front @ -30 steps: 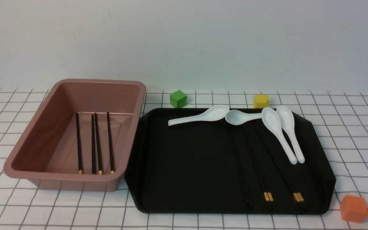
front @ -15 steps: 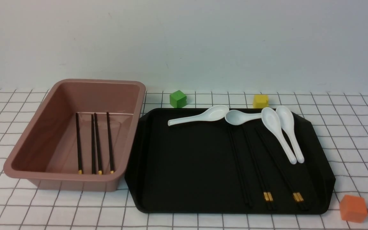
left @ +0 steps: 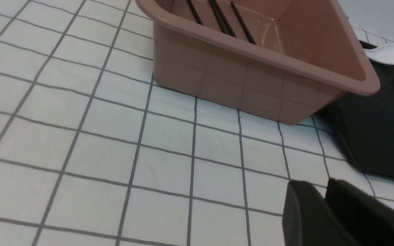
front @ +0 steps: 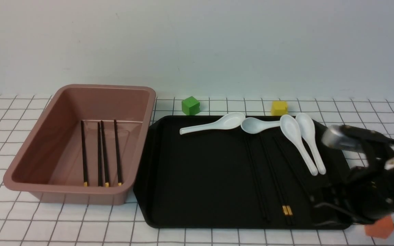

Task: On white black tablecloth take chopsticks from black tray and put them in box.
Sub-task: 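Move the gripper over the chopsticks on the black tray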

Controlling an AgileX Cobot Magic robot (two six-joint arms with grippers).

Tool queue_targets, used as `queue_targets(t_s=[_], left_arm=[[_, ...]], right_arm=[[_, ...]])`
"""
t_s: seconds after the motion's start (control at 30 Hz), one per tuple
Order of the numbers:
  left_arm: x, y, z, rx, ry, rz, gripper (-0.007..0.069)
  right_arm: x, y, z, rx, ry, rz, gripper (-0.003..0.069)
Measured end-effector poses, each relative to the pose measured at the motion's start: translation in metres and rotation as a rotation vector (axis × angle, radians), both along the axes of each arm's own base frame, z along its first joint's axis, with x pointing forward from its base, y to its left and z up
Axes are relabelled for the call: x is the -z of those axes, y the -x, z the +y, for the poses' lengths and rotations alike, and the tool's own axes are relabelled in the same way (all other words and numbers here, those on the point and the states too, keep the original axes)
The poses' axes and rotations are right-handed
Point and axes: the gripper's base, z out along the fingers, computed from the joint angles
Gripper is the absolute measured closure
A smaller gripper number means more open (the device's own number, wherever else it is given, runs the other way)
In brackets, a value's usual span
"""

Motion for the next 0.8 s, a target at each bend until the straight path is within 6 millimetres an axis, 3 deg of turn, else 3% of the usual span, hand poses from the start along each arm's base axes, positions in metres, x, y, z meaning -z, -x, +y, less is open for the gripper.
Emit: queue_targets(t_s=[0.1, 0.3, 0.4, 0.57, 0.73, 0.8], left_arm=[[0.0, 0.0, 0.0, 0.0, 0.0, 0.0, 0.0513], [0.0, 0.0, 0.0, 0.0, 0.0, 0.0, 0.0511], [0.0, 0.0, 0.0, 0.0, 0.0, 0.0, 0.0511], [0.0, 0.0, 0.0, 0.0, 0.0, 0.0, 0.0511], [0.0, 0.0, 0.0, 0.0, 0.0, 0.0, 0.051], [0.0, 0.0, 0.0, 0.0, 0.0, 0.0, 0.0508]], right_arm=[[0.007, -0.032, 0.03, -0.032, 0.087, 0.017, 0.0412], [0.019, -0.073, 0.068, -0.046, 0.171, 0.001, 0.0347], [0.024, -0.086, 0.075, -0.039, 0.177, -0.001, 0.0343], [0.05, -0.108, 0.085, -0.04, 0.205, 0.034, 0.0342], [0.079, -0.113, 0.087, -0.037, 0.23, 0.095, 0.0342], [0.08, -0.115, 0.088, -0.036, 0.232, 0.093, 0.0345]])
